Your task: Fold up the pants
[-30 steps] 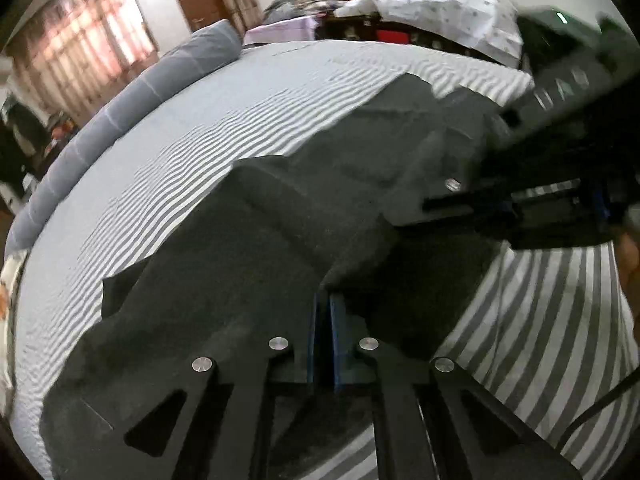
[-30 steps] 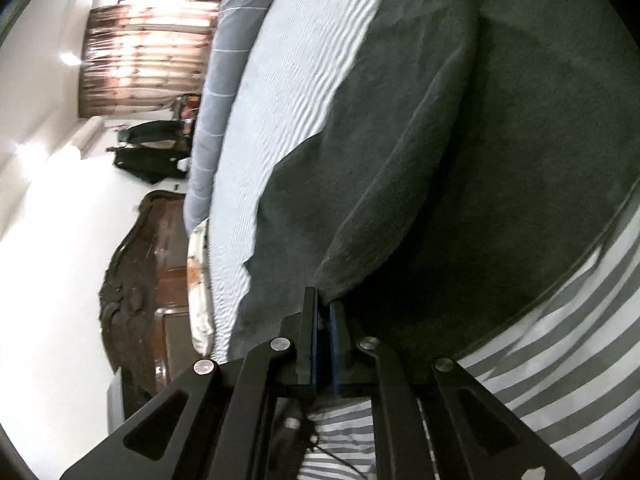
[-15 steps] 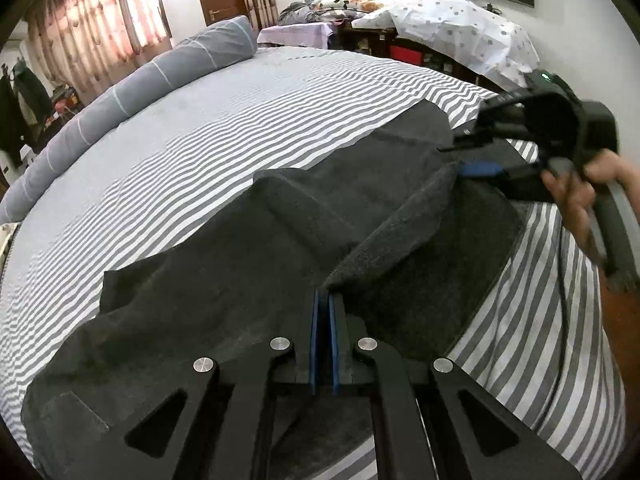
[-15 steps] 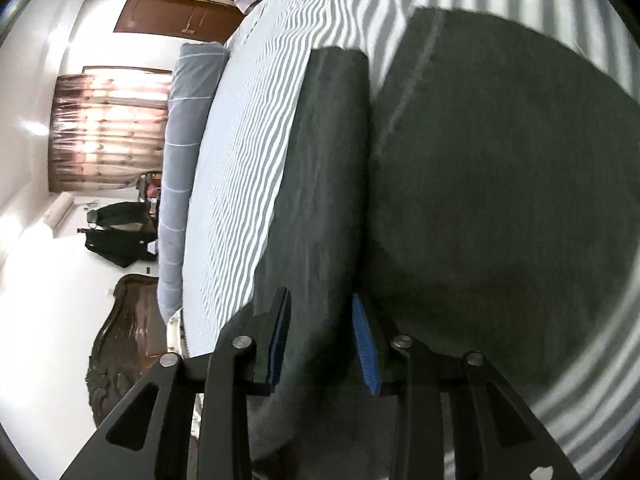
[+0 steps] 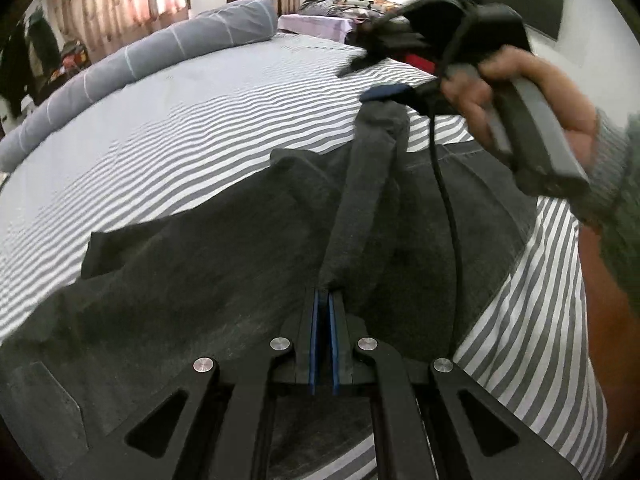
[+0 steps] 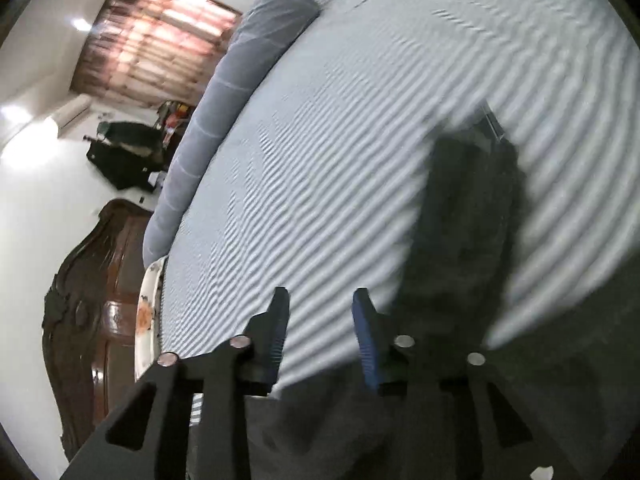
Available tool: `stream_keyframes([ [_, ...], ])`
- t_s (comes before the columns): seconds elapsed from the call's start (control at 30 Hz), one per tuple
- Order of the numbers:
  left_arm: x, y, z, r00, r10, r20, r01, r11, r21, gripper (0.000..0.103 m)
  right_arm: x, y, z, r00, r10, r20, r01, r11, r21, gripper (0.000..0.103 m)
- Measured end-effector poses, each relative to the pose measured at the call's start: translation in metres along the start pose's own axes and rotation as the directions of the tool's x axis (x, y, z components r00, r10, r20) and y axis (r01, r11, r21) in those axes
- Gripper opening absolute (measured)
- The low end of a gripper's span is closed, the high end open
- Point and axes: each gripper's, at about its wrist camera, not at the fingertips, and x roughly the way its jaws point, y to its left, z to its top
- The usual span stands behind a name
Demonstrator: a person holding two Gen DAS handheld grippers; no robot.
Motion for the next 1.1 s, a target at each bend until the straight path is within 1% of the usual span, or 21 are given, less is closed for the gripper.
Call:
stream_keyframes([
  [0.1,0.003,0.003,0.001,1.0,-0.004,-0.001,0.004,1.0,-0.012,0.005,0.006,0.011,0.01,1.0,0.009,-0.001,-0.009,1.0,-0.02,0.034],
  [0.2,0.006,0.006,0.001,1.0,-0.005,-0.001,0.005,1.0,-0.019,0.005,-0.005,0.002,0.01,1.0,0.003,0.011,-0.003,1.0,-0.018,0.034],
  [0.37,0.01,0.009,-0.001,1.0,-0.002,-0.004,0.002,0.999,-0.033,0.005,-0.044,-0.05,-0.004,0.996,-0.077,0.045,0.077,0.997,0.016,0.034],
  [0.47,0.013,0.009,0.0,1.0,-0.002,-0.009,0.001,0.999,-0.042,0.005,-0.055,-0.077,-0.012,0.992,-0.114,0.05,0.113,0.993,0.04,0.034],
  [0.57,0.013,0.008,-0.001,1.0,0.004,-0.013,-0.005,0.999,-0.039,0.005,-0.058,-0.093,-0.019,0.994,-0.097,0.049,0.093,0.993,0.079,0.032],
  [0.67,0.014,0.007,-0.001,1.0,0.005,-0.018,-0.005,0.999,-0.037,0.005,-0.057,-0.09,-0.019,0.995,-0.07,0.076,0.064,0.995,0.076,0.03],
  [0.77,0.015,0.008,-0.001,1.0,0.006,-0.021,-0.007,0.999,-0.039,0.005,-0.051,-0.088,-0.01,0.994,-0.056,0.089,0.048,0.995,0.092,0.03],
  [0.87,0.016,0.008,-0.001,1.0,0.004,-0.024,-0.005,0.999,-0.043,0.005,-0.04,-0.085,0.003,0.991,-0.086,0.098,0.077,0.993,0.09,0.03],
  [0.97,0.017,0.009,0.0,1.0,0.003,-0.028,-0.004,0.999,-0.047,0.005,-0.028,-0.087,0.017,0.986,-0.135,0.099,0.126,0.988,0.085,0.03],
  [1.1,0.019,0.012,0.001,0.999,-0.003,-0.032,0.001,0.998,-0.059,0.005,-0.019,-0.087,0.029,0.983,-0.152,0.1,0.145,0.987,0.073,0.029],
])
